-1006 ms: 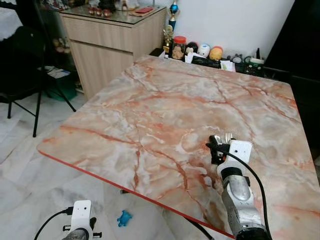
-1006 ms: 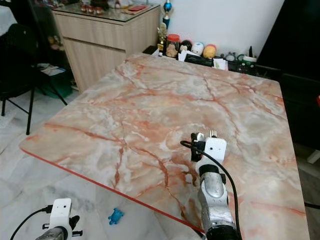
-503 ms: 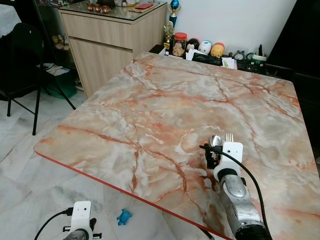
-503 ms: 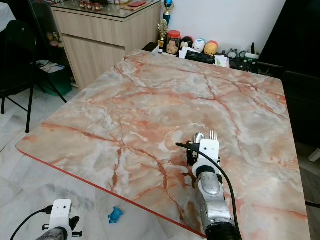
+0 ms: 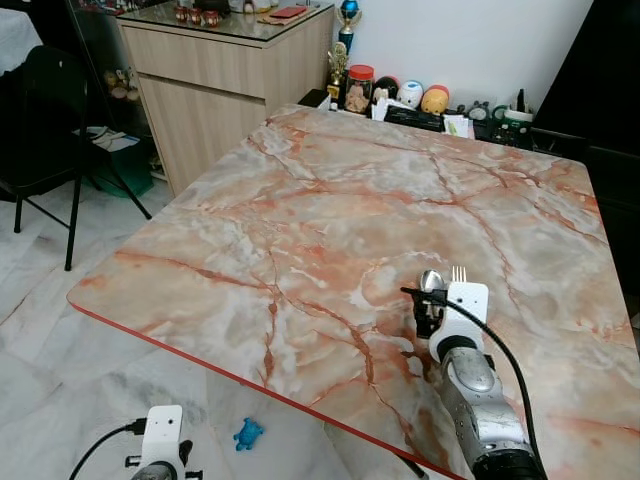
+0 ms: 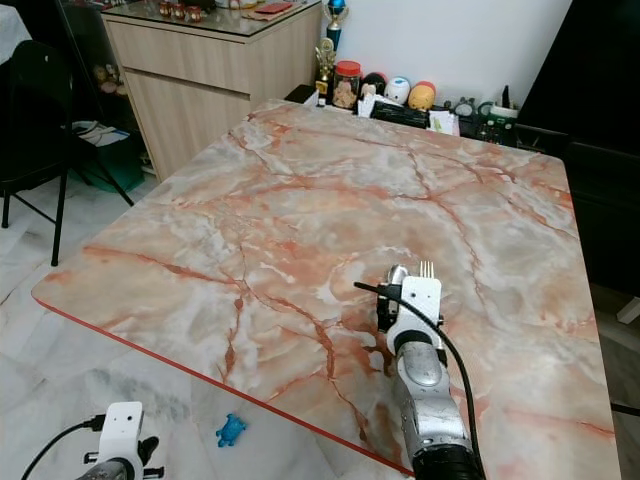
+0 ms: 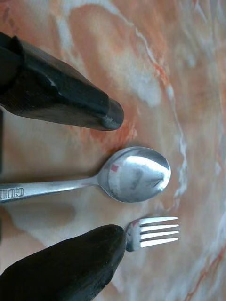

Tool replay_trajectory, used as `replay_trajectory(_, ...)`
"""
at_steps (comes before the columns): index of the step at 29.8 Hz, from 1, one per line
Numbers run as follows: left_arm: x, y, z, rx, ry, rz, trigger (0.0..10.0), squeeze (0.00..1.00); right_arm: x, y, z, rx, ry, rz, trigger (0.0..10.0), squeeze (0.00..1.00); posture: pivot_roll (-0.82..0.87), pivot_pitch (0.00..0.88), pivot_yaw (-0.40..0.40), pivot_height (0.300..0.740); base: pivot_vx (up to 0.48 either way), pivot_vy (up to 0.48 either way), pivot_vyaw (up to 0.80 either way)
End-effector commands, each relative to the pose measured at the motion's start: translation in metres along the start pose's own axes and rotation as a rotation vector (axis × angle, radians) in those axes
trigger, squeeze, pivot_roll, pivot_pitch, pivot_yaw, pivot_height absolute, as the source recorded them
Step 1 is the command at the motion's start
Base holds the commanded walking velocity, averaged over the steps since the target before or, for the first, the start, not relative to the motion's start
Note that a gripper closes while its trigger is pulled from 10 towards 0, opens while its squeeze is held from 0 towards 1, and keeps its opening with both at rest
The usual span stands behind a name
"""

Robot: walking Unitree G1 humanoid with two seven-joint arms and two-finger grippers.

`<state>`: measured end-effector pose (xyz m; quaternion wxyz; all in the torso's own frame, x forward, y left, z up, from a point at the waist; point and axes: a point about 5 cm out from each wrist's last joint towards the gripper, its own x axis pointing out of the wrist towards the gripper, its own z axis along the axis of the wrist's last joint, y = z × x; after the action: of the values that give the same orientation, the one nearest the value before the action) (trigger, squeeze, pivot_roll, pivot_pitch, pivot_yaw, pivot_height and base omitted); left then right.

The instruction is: Setting the table

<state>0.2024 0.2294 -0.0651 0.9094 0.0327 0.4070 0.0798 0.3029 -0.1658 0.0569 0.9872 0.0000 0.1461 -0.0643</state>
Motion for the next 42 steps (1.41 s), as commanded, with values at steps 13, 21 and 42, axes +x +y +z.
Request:
replay_trajectory(13, -0.001, 0.001, -0.006, 0.026, 0.027, 0.001, 10.0, 0.00, -0.003, 0.000, -0.006, 0.009, 0.068, 0.013, 10.0, 0.00, 0.10, 0.000, -0.051, 0.740, 0.000, 0.000, 0.00)
replay_trajectory(21, -0.001, 0.000, -0.004, 0.034, 0.019, -0.002, 10.0, 0.00, -0.003, 0.001, -0.010, 0.052, 0.101, 0.028, 0.0, 0.00, 0.10, 0.000, -0.050, 0.740, 0.000, 0.000, 0.00)
replay_trajectory(42, -0.001, -0.002, -0.007, 0.040, 0.026, -0.011, 10.0, 0.00, -0.005, 0.004, -0.011, 0.034, 0.108, 0.062, 0.0, 0.00, 0.09, 0.000, -0.051, 0.740, 0.000, 0.000, 0.00)
